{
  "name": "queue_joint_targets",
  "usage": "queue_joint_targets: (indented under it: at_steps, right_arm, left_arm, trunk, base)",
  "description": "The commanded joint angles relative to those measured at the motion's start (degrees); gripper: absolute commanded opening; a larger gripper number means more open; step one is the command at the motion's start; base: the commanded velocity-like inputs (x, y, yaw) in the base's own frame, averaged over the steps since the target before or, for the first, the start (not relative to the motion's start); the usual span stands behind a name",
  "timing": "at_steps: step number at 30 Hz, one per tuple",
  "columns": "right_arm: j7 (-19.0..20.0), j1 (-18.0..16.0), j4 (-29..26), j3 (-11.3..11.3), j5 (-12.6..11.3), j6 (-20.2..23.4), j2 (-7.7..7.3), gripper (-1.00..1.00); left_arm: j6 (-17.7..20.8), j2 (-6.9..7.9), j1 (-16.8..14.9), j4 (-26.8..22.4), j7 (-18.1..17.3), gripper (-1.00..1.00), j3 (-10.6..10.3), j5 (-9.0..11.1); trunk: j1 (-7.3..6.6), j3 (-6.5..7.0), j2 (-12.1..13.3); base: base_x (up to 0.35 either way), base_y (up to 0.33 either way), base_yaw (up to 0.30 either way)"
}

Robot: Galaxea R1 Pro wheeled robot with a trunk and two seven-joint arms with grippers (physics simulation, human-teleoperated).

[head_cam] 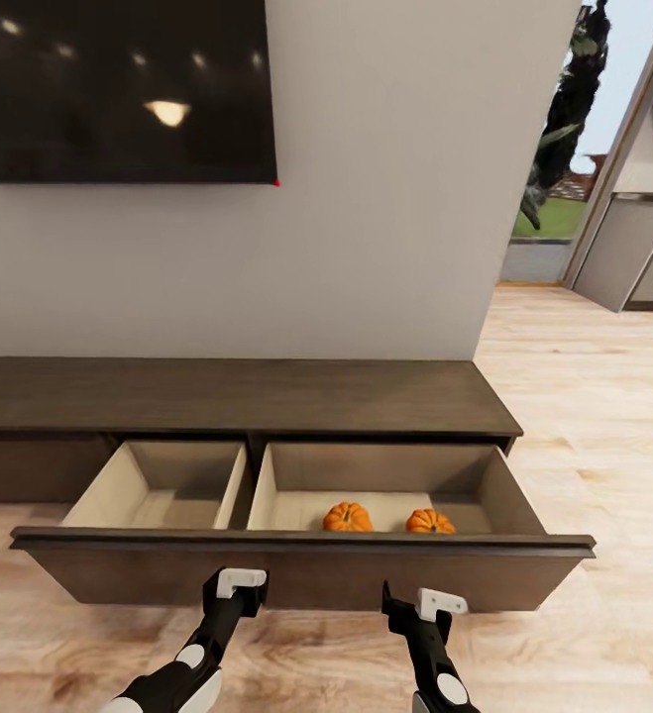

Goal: Place each of the two pumpkins and all three candles from the living room inside a cabinet in the living room (use any cabinet), then make sure every cabinet is closed, and position the cauldron so it is next to a table in the living room.

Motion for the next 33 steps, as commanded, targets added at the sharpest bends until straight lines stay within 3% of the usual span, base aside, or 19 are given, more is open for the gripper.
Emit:
queue_joint_targets:
  at_steps: [1,23,33]
  right_arm:
    - [-0.4,0.0,0.0,0.4,-0.6,-0.3,-0.06,1.0]
    - [-0.4,0.0,0.1,0.4,-0.6,-0.3,-0.06,1.0]
    - [-0.4,-0.1,0.1,0.4,-0.6,-0.3,-0.06,1.0]
  left_arm:
    - [-0.2,0.01,0.0,0.0,0.5,1.0,-0.5,0.1]
    - [-0.2,0.01,0.0,0.0,0.2,1.0,-0.5,0.1]
    - [-0.2,0.01,0.0,0.0,0.2,1.0,-0.5,0.1]
  trunk:
    - [0.0,-0.05,0.0]
    - [0.0,-0.05,0.0]
    - [0.0,-0.05,0.0]
  base:
    - [0.097,0.0,0.0]
    - [0.109,0.0,0.0]
    - [0.244,0.0,0.0]
